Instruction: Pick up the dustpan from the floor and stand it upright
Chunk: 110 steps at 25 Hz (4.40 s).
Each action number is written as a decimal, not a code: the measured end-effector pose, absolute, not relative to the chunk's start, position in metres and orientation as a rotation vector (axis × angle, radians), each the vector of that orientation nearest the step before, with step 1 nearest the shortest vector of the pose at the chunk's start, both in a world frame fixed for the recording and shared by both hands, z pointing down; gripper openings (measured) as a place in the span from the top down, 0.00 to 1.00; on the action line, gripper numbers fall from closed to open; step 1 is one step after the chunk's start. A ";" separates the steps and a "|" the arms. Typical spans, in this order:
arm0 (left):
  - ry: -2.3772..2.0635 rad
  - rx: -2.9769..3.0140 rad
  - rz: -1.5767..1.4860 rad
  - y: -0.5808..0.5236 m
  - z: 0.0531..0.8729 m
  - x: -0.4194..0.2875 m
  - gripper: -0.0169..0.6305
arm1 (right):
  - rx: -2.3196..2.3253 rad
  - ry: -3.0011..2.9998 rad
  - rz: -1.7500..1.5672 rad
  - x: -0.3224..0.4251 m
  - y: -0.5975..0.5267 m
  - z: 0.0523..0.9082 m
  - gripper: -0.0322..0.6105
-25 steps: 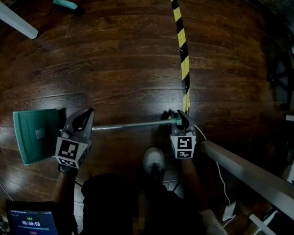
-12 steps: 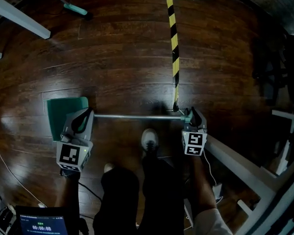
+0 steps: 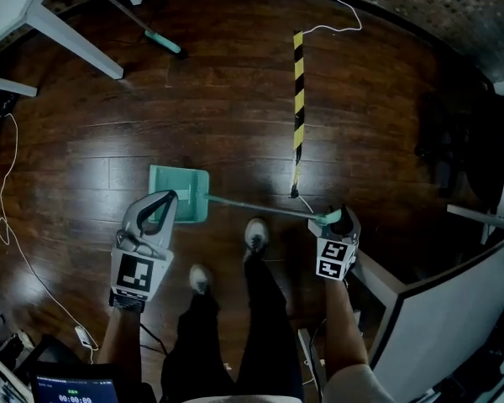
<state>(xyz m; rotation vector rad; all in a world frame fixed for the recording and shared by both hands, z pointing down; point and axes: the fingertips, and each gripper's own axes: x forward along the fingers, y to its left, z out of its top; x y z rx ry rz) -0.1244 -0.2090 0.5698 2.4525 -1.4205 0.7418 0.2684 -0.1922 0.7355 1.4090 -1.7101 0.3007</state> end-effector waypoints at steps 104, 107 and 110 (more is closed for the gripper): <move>-1.690 2.566 0.048 0.194 0.140 -0.156 0.97 | 1.624 -2.609 0.163 0.104 0.158 0.134 0.93; -1.728 2.546 0.087 0.235 0.147 -0.126 0.97 | 1.602 -2.650 0.134 0.131 0.200 0.127 0.93; -1.759 2.522 0.108 0.285 0.155 -0.098 0.97 | 1.555 -2.670 0.126 0.158 0.250 0.138 0.93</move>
